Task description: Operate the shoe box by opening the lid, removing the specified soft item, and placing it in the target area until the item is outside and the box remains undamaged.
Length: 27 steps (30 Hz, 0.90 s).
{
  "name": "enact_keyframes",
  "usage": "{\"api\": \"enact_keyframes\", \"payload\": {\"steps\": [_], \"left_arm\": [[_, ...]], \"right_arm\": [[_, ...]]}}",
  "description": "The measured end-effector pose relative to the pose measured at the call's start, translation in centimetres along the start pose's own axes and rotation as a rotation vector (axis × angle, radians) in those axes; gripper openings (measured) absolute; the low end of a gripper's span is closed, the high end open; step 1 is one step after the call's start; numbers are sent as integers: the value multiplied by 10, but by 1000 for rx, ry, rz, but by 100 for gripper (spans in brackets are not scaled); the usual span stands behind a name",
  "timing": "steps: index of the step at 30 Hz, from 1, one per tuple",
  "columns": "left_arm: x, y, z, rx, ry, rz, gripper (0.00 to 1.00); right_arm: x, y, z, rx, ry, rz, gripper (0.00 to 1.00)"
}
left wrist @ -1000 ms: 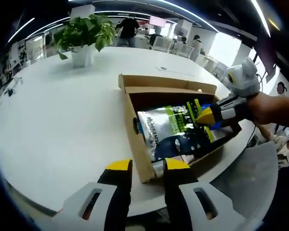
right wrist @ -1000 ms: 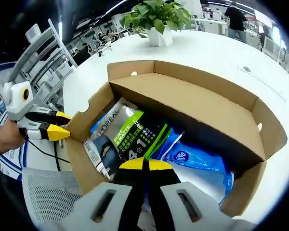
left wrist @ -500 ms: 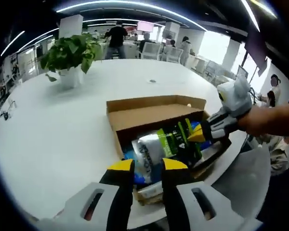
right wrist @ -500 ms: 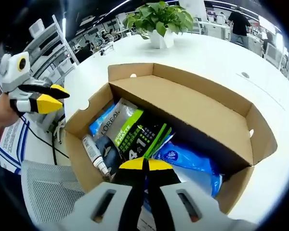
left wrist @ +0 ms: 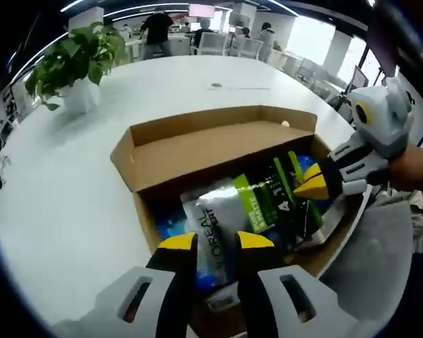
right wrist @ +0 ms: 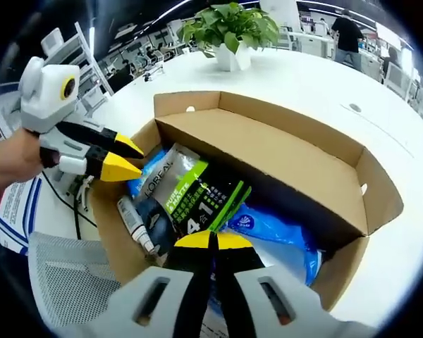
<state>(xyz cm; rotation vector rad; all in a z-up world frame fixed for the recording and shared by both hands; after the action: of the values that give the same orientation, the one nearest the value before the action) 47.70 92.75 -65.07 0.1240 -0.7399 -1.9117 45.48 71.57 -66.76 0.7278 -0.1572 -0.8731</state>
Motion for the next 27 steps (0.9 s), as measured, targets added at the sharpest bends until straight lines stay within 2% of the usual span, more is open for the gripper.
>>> {"api": "enact_keyframes", "payload": {"steps": [6,9,14,22,24,27], "left_arm": [[-4,-4,-8,-41,-2,33,19],[-2,-6,-14,-54,-32,78,18],[1,-9,-22,-72,-49,69,19],[2,-11,-27,-89,-59,103,18],[1,-11,-27,-92,-52,84,15],[-3,-10,-25,-99,-37,53,5]], "right_arm": [[4,-3,0,7,-9,-6,0],[8,-5,2,10,-10,-18,0],[9,-5,2,11,-12,-20,0],[10,-7,1,15,-9,-31,0],[10,-7,1,15,-8,-32,0],[11,-7,1,12,-3,-40,0]]}}
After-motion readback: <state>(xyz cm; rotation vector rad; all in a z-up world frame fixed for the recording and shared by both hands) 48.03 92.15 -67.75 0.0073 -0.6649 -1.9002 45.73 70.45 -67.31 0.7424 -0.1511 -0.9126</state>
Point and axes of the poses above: the point that each gripper's makers call its tool centre point, and the gripper's own axes: z roughly backward along the fingers, x roughly to its right, y roughly out of its top, the point moved 10 cm from there along z, roughly backward along the fingers, and after that the axes turned 9 degrees about z, right-handed, at the moved point
